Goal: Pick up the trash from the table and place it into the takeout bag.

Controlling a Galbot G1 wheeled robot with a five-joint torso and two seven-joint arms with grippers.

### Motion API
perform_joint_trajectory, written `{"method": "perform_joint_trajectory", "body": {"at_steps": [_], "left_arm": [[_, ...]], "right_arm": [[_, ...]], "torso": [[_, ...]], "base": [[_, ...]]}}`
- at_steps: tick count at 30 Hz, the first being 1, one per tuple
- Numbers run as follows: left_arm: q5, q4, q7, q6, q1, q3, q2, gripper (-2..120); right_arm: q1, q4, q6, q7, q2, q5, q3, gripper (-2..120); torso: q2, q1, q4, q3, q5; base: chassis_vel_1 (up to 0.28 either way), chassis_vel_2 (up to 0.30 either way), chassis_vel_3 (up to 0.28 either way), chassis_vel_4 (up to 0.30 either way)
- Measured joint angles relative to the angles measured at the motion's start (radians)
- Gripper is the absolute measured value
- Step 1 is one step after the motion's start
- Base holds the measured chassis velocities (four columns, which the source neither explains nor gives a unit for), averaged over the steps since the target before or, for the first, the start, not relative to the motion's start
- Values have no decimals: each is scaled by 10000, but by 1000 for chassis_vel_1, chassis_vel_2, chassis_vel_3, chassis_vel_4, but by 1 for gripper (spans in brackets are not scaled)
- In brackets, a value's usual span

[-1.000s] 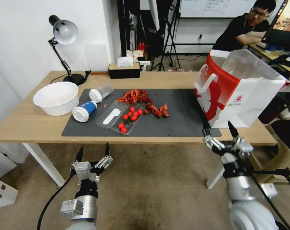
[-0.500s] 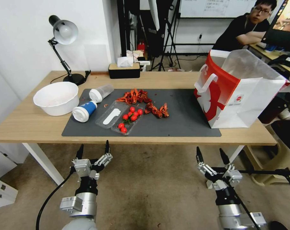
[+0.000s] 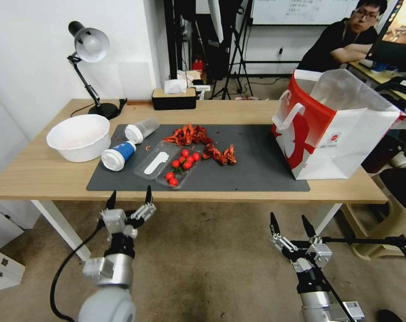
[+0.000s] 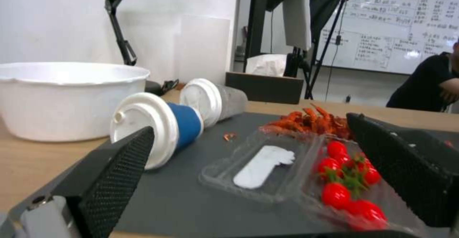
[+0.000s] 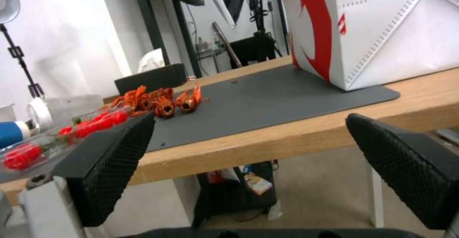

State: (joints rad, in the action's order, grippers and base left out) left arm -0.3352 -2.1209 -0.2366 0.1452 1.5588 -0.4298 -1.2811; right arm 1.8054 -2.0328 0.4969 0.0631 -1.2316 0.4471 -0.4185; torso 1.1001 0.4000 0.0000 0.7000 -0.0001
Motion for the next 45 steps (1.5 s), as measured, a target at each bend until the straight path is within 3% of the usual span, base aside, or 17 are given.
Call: {"method": "perform_joint_trajectory", "body": {"at_steps": [9,12,13,15,19,21,30,45], "left_arm": [[-726,982,305,-209,-1385,-456,957,100],[-1314,1620,1248,-609,-2245,-858,1661,100],[-1314,1620,1248,-609,-2245,-858,1661,100],[-1809,2390,2304,-732,-3046,-1033,2251,100],[-2315,2978,3049,-910,-3497,-1116,2566,100],[-2428,3582,3890,-1286,-3851,-1237,2707,100],[-2339,4579,4330,-1438,-4357,-1212,2840,100],[-2306,5132,4585,-1516,-4463,-1270,2940,100]], "right_arm": [[-246,181,-148,23,143,-77,250,100],[-346,286,-186,30,197,-79,289,100],[-346,286,-186,30,197,-79,289,100],[-382,359,-192,37,204,-79,287,100],[-436,455,-194,42,205,-79,279,100],[-525,547,-209,52,205,-79,276,100],[-609,659,-251,66,207,-85,266,100],[-630,715,-280,83,137,-214,301,100]], "torso": [[-1,2,-1,1,-3],[-3,2,1,0,0],[-3,2,1,0,0],[-2,3,-1,1,-1],[-2,3,0,1,-3],[-3,3,0,1,0],[-2,2,0,1,0],[0,0,0,0,1]], "base": [[0,0,0,0],[0,0,0,0],[0,0,0,0],[0,0,0,0],[0,0,0,0],[0,0,0,0],[0,0,0,0],[0,0,0,0]]}}
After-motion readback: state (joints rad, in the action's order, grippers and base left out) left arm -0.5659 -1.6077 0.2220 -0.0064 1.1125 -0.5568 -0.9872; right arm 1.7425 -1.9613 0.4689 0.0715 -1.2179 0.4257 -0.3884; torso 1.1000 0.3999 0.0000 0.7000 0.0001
